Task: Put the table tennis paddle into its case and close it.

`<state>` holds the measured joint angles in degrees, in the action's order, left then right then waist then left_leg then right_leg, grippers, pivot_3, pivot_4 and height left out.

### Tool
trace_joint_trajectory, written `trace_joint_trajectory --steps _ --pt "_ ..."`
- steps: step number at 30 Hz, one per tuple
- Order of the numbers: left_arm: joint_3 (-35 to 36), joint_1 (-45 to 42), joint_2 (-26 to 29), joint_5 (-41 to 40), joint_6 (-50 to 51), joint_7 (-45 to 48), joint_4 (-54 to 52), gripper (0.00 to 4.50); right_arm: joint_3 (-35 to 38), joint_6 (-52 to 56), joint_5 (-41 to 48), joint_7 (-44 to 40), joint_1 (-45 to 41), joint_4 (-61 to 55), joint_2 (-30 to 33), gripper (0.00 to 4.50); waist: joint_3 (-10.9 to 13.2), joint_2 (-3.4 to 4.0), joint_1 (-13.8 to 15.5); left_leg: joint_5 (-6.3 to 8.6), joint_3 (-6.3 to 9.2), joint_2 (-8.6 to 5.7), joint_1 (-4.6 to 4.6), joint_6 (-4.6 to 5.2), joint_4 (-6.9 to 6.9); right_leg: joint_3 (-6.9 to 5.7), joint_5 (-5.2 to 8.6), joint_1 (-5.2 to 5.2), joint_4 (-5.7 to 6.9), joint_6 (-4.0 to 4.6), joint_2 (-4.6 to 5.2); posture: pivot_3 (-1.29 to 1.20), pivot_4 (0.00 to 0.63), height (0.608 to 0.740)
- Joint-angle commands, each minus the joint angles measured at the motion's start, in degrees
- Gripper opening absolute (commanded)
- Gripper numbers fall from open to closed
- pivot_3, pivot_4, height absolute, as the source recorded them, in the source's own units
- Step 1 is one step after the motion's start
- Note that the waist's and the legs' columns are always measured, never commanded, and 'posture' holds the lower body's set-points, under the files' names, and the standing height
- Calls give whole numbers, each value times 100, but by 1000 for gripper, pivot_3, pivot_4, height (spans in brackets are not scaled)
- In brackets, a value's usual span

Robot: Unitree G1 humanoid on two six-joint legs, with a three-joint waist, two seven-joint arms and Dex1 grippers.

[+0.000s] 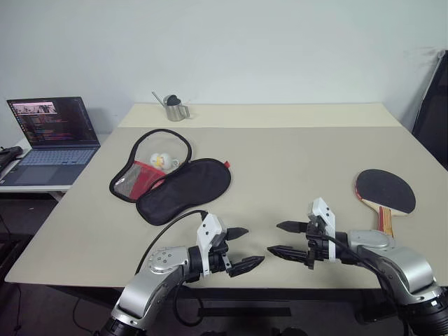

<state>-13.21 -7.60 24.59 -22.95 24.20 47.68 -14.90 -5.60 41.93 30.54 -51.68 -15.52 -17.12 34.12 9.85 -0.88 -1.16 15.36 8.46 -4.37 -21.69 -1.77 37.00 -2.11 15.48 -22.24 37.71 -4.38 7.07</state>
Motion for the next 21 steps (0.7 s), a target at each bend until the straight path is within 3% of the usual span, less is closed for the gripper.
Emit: trace_joint_trajectory --steps 1,13,21 --pt "178 53 56 -26 -125 -4 -204 4500 12 -71 73 -51 -162 -22 -63 4479 0 0 -1 0 0 0 0 0 0 0 0 0 0 0 0 0 150 740" --pt "809 -91 603 -149 -208 236 -129 4500 -85 -17 98 111 -449 0 -379 4479 0 0 -8 0 5 1 -1 0 0 -2 0 -1 0 0 0 0 150 740" --pt "1588 -72 808 -531 11 132 -194 4500 -77 -82 28 309 -922 176 -600 4479 1 1 -58 -2 4 2 0 -4 -2 1 0 -5 0 1 -1 0 150 740"
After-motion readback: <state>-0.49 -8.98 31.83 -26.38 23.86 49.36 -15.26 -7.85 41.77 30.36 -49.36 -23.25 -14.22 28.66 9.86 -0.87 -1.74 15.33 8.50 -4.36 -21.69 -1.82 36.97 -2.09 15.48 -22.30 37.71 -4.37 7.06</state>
